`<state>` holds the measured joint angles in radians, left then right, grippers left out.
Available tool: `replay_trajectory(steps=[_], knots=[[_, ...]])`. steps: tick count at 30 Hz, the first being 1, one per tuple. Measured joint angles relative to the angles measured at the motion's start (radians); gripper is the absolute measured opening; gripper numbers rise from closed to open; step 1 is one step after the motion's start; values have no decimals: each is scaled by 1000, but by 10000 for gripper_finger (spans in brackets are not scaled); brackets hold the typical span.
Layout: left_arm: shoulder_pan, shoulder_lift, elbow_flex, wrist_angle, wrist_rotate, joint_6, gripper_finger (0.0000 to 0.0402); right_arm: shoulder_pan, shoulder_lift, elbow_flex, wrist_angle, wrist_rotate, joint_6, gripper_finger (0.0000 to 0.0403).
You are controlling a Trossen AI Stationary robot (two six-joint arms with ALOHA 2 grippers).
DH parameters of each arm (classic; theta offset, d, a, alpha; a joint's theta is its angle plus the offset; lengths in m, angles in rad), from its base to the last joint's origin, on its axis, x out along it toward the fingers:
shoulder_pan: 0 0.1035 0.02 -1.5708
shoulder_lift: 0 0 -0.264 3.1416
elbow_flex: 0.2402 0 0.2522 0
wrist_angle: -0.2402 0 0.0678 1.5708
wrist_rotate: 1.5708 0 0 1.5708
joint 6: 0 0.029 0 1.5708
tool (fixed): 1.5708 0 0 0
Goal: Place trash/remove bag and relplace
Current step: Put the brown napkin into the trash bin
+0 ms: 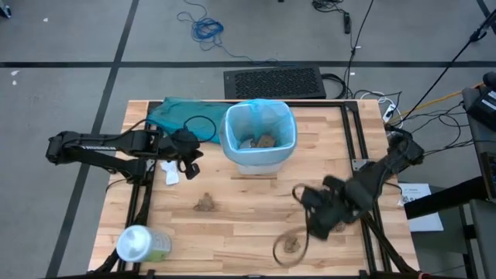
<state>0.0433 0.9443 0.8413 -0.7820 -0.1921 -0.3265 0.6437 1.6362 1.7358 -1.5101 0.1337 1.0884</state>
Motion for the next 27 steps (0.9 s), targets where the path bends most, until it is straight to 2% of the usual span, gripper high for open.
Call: replay_trajectory(steps=[8, 12, 16, 22, 27], knots=[[0, -3, 0, 14, 5, -1, 2, 153, 93, -155, 39, -81, 221, 151], [0, -2, 0, 16, 9, 0, 2, 206, 119, -280, 162, -136, 262, 162], [0, -3, 0, 15, 12, 1, 2, 236, 125, -411, 298, -143, 286, 191], [0, -3, 0, 20, 13, 1, 2, 225, 126, -562, 334, -143, 206, 238], [0, -3, 0, 18, 24, 1, 2, 189, 126, -672, 386, -136, 107, 253]])
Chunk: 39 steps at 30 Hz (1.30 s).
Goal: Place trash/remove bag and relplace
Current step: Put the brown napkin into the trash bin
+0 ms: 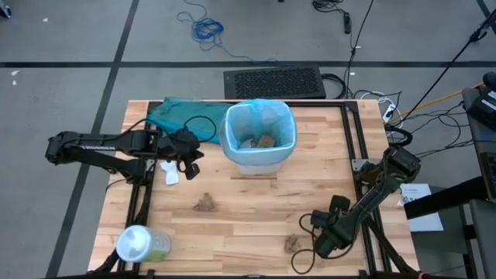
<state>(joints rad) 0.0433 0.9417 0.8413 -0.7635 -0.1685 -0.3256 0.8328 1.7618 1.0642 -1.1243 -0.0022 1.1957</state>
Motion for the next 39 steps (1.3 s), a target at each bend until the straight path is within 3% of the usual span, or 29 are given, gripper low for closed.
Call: replay_trajectory(steps=[6, 9, 14, 18, 21, 27, 34, 39], knots=[[0, 0, 0, 0, 1, 0, 2, -47, -12, -126, 178, -15, -61, 251], [0, 0, 0, 0, 10, -2, 2, -77, -13, -140, 192, -32, -104, 226], [-1, 0, 0, 18, 15, -6, 2, -126, -13, -109, 213, 7, -197, 118], [-12, 0, 0, 69, 16, 0, 2, -164, -6, -62, 277, 119, -256, 18], [-23, 0, 0, 95, 16, 1, 2, -192, -6, -7, 348, 197, -317, 13], [-59, 0, -1, 149, 16, 18, 1, -251, -7, 152, 463, 237, -518, 3], [-95, 1, -1, 163, 16, 18, 1, -311, -8, 417, 444, 258, -771, 1], [-123, 1, -1, 163, 15, 3, 1, -356, -8, 633, 353, 358, -927, 1]])
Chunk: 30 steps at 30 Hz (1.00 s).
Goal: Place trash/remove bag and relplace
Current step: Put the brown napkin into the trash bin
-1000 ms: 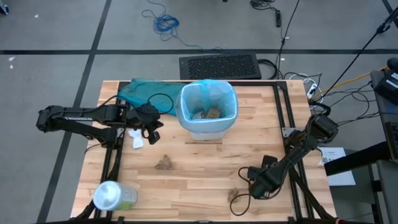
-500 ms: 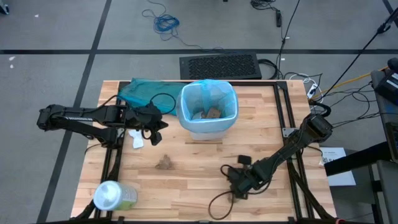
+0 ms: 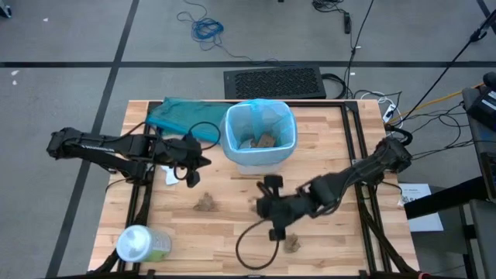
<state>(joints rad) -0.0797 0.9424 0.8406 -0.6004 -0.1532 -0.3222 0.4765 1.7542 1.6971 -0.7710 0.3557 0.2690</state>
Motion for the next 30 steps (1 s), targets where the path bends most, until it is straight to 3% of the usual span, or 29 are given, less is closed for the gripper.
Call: replay_trajectory(steps=[6, 12, 15, 22, 30], knots=[[-29, 0, 0, 0, -1, -11, 1, -86, -2, 255, -114, 137, -125, 0], [-55, 0, 0, 1, -2, -12, 1, -243, -4, 411, -190, 139, -104, 0], [-68, 0, 0, 1, 1, -12, 1, -339, -4, 420, -230, 76, -57, 0], [-81, 0, 0, -3, 46, 19, 1, -536, 25, 420, -368, -204, -59, 13], [-82, 27, 0, -8, 208, -30, 1, -627, 46, 419, -371, -253, -125, 114]])
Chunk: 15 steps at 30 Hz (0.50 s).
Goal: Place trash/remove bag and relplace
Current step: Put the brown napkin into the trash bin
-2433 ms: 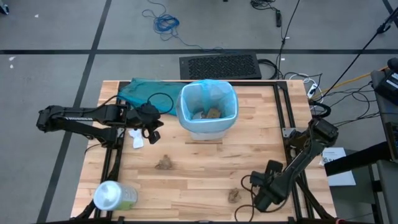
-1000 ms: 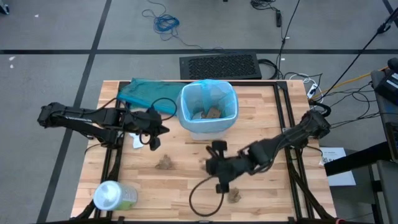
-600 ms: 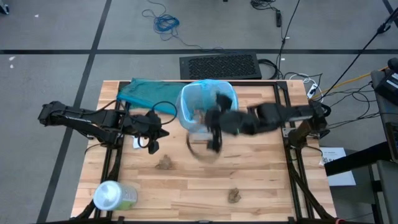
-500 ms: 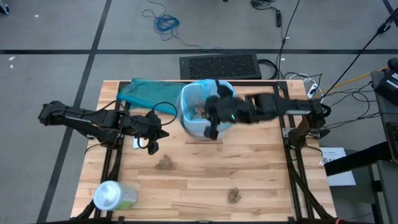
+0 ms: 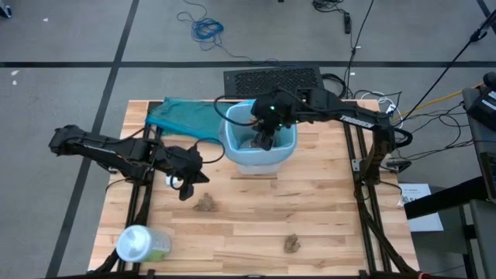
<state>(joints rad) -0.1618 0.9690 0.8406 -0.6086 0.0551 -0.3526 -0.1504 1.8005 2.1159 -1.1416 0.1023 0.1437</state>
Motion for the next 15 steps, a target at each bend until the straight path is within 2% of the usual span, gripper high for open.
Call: replay_trajectory(steps=[7, 11, 15], knots=[[-58, 119, 0, -5, 112, -8, 12, -1, 1, 0, 34, -1, -89, 210], [-97, 215, 0, -40, 147, -9, 50, -1, 1, 0, 32, -1, -133, 245], [-124, 304, 0, -61, 148, -8, 92, -1, 1, 0, 32, -1, -164, 261]])
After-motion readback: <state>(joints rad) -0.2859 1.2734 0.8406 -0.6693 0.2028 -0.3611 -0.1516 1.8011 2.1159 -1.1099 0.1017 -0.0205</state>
